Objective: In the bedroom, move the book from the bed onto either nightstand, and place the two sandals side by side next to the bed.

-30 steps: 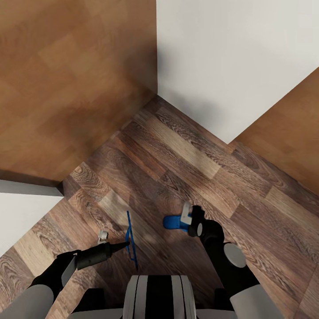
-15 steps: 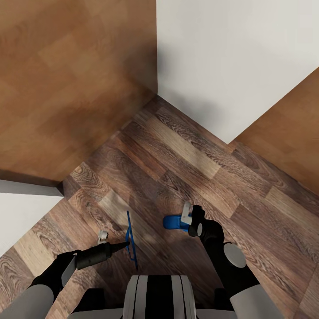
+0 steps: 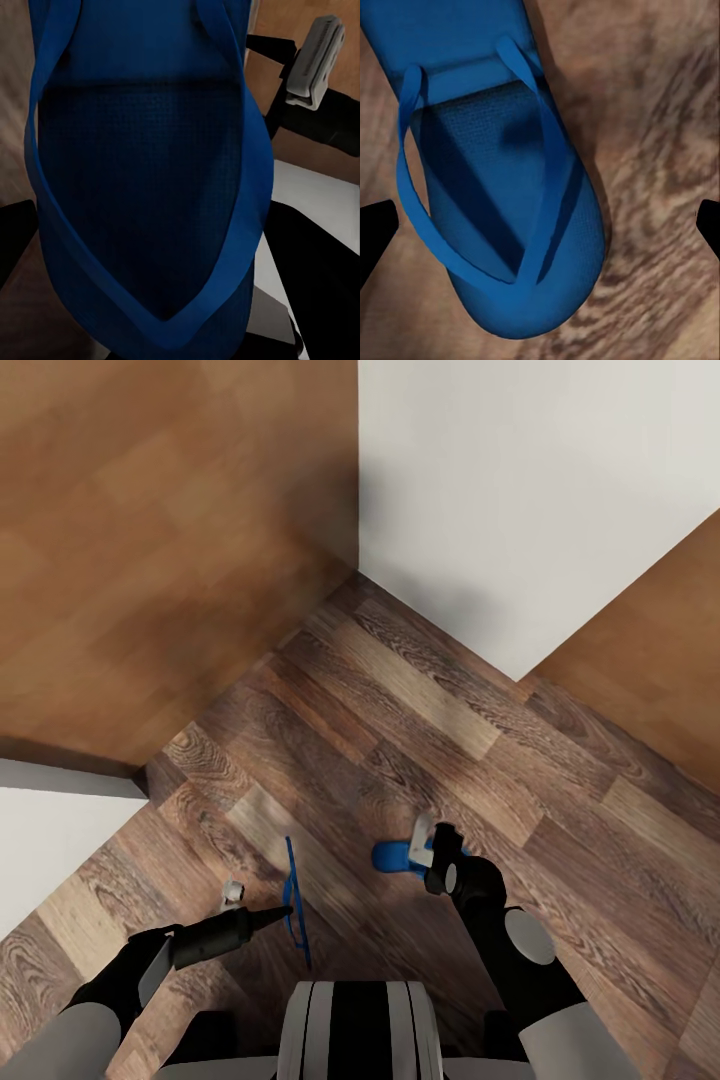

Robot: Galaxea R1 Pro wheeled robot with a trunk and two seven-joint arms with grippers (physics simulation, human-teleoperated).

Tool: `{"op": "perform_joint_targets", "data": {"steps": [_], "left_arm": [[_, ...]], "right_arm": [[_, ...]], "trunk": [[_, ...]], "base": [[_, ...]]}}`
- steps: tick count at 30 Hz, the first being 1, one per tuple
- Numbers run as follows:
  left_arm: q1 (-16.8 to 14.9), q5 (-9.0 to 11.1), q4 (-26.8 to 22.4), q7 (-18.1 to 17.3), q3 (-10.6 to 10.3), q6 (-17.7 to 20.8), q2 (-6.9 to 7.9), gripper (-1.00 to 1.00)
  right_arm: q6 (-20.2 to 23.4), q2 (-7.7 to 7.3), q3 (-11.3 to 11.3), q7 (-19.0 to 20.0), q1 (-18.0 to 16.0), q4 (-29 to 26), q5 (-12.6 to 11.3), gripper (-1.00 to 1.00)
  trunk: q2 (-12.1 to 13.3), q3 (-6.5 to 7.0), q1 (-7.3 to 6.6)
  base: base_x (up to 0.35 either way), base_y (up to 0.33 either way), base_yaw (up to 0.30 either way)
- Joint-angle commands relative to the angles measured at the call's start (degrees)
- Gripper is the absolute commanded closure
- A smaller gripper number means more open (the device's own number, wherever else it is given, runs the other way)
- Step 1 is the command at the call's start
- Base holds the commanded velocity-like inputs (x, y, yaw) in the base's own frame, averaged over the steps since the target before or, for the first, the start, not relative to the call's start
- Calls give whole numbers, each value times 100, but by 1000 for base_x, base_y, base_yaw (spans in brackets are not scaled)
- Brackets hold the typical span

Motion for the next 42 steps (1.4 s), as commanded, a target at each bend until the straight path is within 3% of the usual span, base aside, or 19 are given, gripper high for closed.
{"op": "perform_joint_targets", "data": {"steps": [1, 40, 42], "left_arm": [[-1, 14, 1, -22, 7, 60, 0, 100], [-1, 15, 1, -9, 2, 60, -2, 100], [-1, 15, 1, -9, 2, 63, -5, 100]], "right_arm": [[23, 0, 7, 37, -7, -7, 35, -100], [21, 0, 7, 19, -6, -7, 32, -100], [22, 0, 7, 18, -6, -7, 31, -100]], "trunk": [[-1, -3, -3], [-1, -3, -3], [-4, -47, 3]], "base": [[-84, 65, 0], [-3, 25, 0], [0, 0, 0]]}}
